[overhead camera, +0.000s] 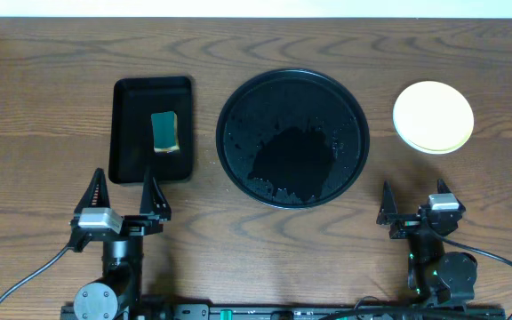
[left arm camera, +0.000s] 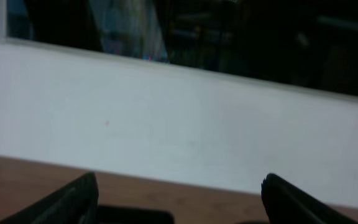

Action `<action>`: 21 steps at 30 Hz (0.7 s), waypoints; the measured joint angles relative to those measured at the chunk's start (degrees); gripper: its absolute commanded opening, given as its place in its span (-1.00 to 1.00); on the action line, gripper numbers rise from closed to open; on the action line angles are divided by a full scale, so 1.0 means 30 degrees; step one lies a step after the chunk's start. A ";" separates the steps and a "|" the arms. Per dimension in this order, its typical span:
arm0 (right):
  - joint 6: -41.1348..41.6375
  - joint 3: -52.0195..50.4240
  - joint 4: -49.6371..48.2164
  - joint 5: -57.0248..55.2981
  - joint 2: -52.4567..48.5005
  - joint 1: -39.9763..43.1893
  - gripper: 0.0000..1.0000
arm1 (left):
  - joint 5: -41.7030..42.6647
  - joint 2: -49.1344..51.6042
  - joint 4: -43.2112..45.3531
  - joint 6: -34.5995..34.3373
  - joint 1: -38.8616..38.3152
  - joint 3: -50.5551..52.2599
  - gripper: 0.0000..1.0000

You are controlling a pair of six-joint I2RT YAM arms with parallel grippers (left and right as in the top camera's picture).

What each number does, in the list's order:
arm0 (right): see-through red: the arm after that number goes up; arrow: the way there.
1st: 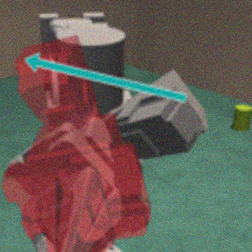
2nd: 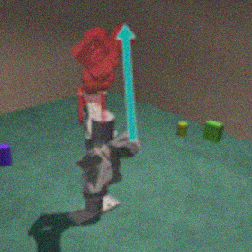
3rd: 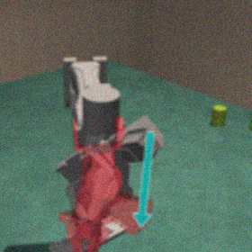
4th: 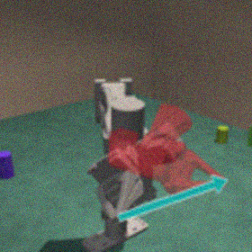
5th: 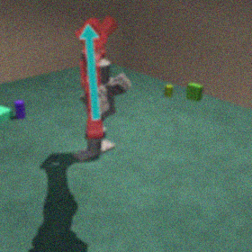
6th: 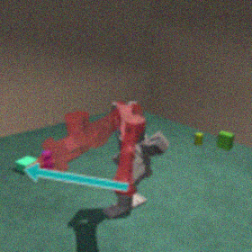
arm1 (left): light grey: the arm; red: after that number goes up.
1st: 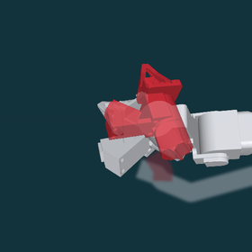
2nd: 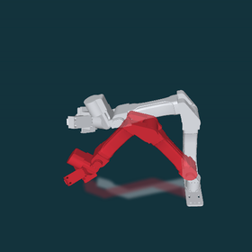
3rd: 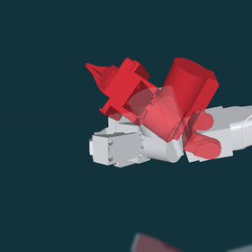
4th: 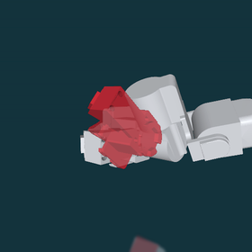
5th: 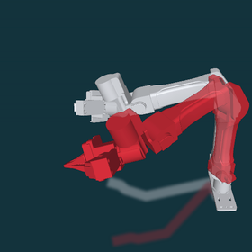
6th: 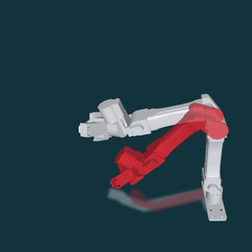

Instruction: Clean dirty plates on tray and stack at the side

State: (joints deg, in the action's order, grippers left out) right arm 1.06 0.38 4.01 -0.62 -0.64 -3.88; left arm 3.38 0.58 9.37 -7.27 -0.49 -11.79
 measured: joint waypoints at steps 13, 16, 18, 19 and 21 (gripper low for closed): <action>0.0000 0.0000 0.0007 0.0000 0.0000 0.0000 0.99 | 0.0109 0.0000 0.0561 -0.0663 0.0000 0.3643 0.68; 0.0000 0.0000 0.0007 0.0000 0.0000 0.0000 0.99 | -0.0197 0.0000 -0.0962 -0.0670 0.0000 0.3723 0.68; 0.0000 0.0000 0.0000 0.0000 0.0000 0.0000 0.98 | -0.0270 0.0000 -0.2025 -0.0670 0.0000 0.3752 0.68; 0.0000 0.0000 0.0007 0.0000 0.0000 0.0000 0.98 | -0.0270 0.0000 -0.2550 -0.0670 0.0000 0.3752 0.68; 0.0007 0.0000 -0.0007 -0.0007 0.0000 0.0000 0.99 | -0.0255 0.0022 -0.3257 -0.0678 0.0000 0.3759 0.68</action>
State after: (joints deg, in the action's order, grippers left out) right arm 1.08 0.38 3.99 -0.64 -0.64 -3.88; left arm 2.61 0.64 -0.40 -9.30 -0.49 -0.51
